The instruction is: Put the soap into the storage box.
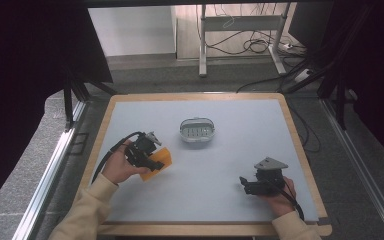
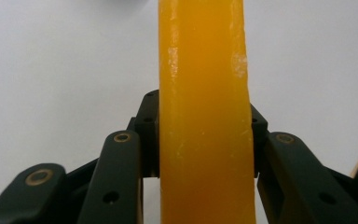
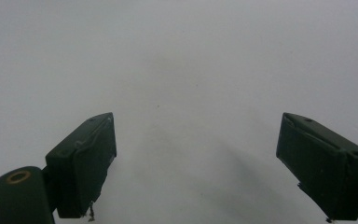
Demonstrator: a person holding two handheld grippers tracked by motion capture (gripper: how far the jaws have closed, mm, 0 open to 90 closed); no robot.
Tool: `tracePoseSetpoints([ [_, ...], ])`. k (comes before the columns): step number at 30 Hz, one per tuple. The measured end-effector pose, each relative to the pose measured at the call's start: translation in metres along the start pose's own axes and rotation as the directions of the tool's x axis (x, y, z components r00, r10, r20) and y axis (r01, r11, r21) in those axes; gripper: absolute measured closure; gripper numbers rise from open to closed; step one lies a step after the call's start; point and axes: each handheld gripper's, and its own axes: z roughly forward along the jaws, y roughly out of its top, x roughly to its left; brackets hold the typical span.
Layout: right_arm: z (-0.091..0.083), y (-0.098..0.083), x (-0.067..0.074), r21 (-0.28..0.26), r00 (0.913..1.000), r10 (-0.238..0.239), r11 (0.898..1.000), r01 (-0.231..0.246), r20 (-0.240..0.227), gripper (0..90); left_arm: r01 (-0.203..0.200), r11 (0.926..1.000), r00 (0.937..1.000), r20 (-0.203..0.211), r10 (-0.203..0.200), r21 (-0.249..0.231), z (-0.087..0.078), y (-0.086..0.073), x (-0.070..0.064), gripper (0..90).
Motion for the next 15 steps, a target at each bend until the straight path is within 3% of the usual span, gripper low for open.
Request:
tracePoseSetpoints([
  [15, -0.002, 0.001, 0.000, -0.023, 0.9999, -0.010, 1.000, 0.010, 0.007, 13.0, -0.025, 0.9996, 0.9997, -0.002, 0.025, 0.009, 0.007, 0.015, -0.002, 61.5],
])
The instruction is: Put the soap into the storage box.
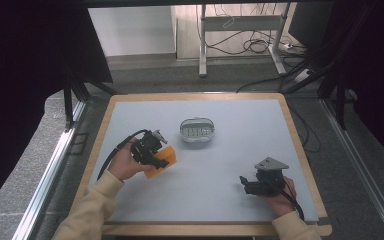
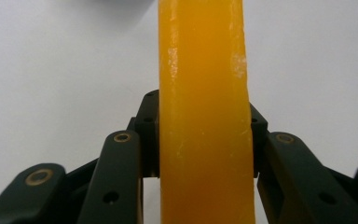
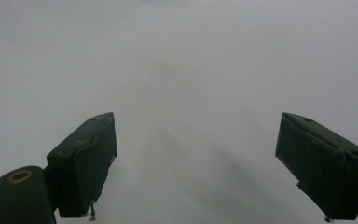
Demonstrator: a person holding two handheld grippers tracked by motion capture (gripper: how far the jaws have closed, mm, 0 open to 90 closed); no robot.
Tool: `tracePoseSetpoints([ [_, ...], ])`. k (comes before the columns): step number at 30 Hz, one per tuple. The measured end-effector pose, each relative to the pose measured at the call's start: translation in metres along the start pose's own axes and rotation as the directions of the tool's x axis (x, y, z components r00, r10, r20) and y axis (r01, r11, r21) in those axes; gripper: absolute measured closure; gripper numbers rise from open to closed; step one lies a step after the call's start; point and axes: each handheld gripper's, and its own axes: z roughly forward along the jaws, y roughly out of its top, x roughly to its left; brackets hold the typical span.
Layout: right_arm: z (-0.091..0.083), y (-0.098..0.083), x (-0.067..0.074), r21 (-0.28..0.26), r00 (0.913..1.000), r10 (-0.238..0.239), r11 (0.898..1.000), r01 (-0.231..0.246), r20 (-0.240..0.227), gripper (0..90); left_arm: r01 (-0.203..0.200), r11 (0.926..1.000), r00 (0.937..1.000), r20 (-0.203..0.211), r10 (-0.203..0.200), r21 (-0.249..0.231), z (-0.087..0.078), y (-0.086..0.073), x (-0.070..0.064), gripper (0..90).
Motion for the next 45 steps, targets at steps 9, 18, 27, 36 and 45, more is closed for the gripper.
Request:
tracePoseSetpoints([
  [9, 0.001, 0.000, 0.000, 0.006, 1.0000, 0.003, 1.000, -0.003, -0.004, 13.0, -0.029, 0.9995, 0.9996, -0.007, 0.029, -0.013, -0.003, 0.011, 0.000, 61.5],
  [18, 0.000, 0.000, 0.000, 0.004, 1.0000, 0.003, 1.000, -0.003, -0.004, 13.0, -0.052, 0.9985, 0.9986, -0.014, 0.052, -0.016, -0.002, 0.022, 0.001, 61.5],
  [27, 0.000, 0.000, 0.000, 0.005, 1.0000, 0.004, 1.000, -0.004, -0.006, 13.0, -0.062, 0.9981, 0.9979, -0.019, 0.062, -0.001, 0.000, 0.032, 0.005, 61.5],
  [36, 0.001, -0.001, 0.000, 0.009, 1.0000, 0.006, 1.000, -0.006, -0.005, 13.0, -0.087, 0.9962, 0.9960, -0.019, 0.087, -0.005, 0.003, 0.041, 0.007, 61.5],
  [45, 0.001, -0.001, -0.001, 0.014, 1.0000, 0.007, 1.000, -0.007, -0.003, 12.8, -0.107, 0.9941, 0.9939, -0.028, 0.107, -0.014, 0.004, 0.053, 0.010, 61.5],
])
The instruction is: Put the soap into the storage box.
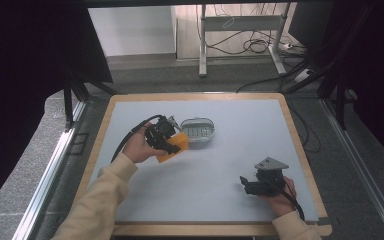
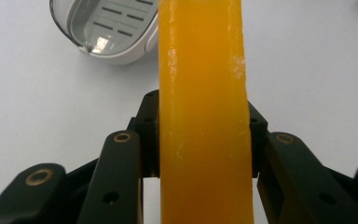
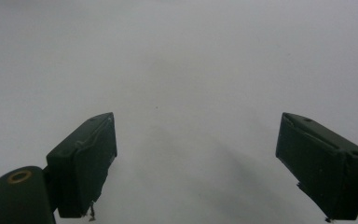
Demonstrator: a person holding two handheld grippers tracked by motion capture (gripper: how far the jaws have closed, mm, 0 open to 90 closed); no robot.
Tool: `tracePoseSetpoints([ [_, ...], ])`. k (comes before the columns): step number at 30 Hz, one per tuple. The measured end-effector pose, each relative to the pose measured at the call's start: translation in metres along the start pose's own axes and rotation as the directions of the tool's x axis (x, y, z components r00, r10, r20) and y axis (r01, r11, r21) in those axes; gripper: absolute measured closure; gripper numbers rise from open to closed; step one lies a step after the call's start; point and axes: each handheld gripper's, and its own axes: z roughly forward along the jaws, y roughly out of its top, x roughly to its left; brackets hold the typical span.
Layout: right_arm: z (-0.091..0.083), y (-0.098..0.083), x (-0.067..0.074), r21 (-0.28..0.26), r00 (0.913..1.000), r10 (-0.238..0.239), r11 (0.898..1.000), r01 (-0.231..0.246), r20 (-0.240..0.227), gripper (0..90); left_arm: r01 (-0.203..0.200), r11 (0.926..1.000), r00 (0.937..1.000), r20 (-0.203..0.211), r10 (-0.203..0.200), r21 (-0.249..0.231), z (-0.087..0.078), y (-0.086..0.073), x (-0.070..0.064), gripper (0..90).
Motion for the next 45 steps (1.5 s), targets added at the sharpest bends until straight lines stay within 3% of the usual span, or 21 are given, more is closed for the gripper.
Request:
tracePoseSetpoints([
  [19, 0.000, 0.000, 0.000, 0.001, 1.0000, -0.002, 1.000, 0.002, -0.004, 12.9, -0.041, 0.9991, 0.9991, 0.004, 0.041, 0.002, 0.005, 0.025, 0.009, 61.5],
  [26, 0.000, 0.000, -0.001, 0.000, 1.0000, -0.002, 1.000, 0.002, -0.002, 12.9, -0.055, 0.9985, 0.9977, 0.040, 0.055, 0.004, 0.010, 0.032, 0.014, 61.5],
  [45, 0.001, 0.000, -0.001, 0.001, 1.0000, -0.001, 1.000, 0.001, -0.004, 12.9, -0.096, 0.9953, 0.9939, 0.052, 0.097, -0.006, 0.020, 0.053, 0.025, 61.5],
])
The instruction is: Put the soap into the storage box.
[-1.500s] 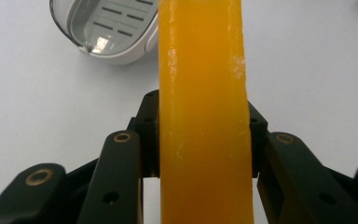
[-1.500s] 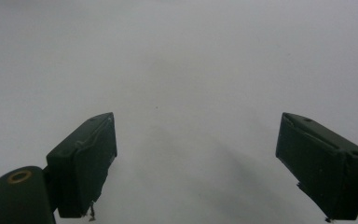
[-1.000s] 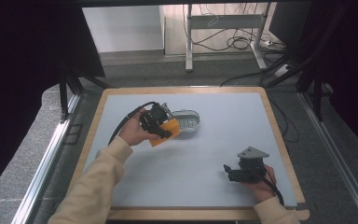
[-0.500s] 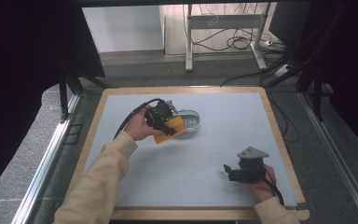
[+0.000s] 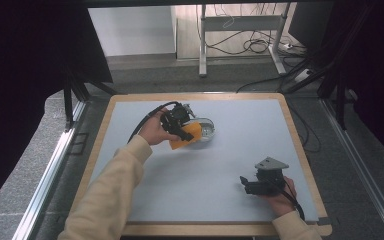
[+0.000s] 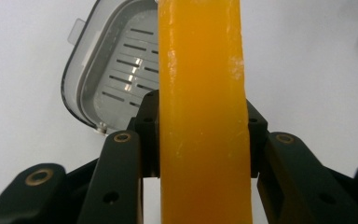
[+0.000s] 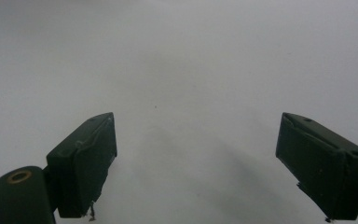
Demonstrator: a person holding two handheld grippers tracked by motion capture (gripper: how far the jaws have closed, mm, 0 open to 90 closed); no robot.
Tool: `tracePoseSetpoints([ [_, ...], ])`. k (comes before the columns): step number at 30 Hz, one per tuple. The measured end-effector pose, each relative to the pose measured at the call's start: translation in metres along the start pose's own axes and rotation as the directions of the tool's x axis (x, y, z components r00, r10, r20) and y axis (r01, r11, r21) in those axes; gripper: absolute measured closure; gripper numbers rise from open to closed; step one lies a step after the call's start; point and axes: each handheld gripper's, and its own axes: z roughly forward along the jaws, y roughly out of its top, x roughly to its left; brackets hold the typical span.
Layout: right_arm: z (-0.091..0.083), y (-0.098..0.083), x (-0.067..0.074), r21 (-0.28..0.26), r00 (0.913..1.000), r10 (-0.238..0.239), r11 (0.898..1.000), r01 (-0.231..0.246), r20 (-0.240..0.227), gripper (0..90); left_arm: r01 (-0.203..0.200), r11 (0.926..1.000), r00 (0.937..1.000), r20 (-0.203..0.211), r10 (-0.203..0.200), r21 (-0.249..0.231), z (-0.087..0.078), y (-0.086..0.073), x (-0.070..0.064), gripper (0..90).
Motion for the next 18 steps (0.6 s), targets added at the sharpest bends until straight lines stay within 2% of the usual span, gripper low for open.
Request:
tracePoseSetpoints([
  [11, 0.000, 0.000, 0.000, 0.000, 1.0000, 0.002, 1.000, -0.002, -0.003, 12.9, -0.029, 0.9996, 0.9996, 0.006, 0.029, 0.004, 0.003, 0.015, 0.006, 61.5],
  [18, 0.000, -0.001, -0.001, 0.000, 1.0000, 0.004, 1.000, -0.004, -0.003, 12.9, -0.069, 0.9975, 0.9974, 0.020, 0.069, 0.008, 0.010, 0.021, 0.009, 61.5],
])
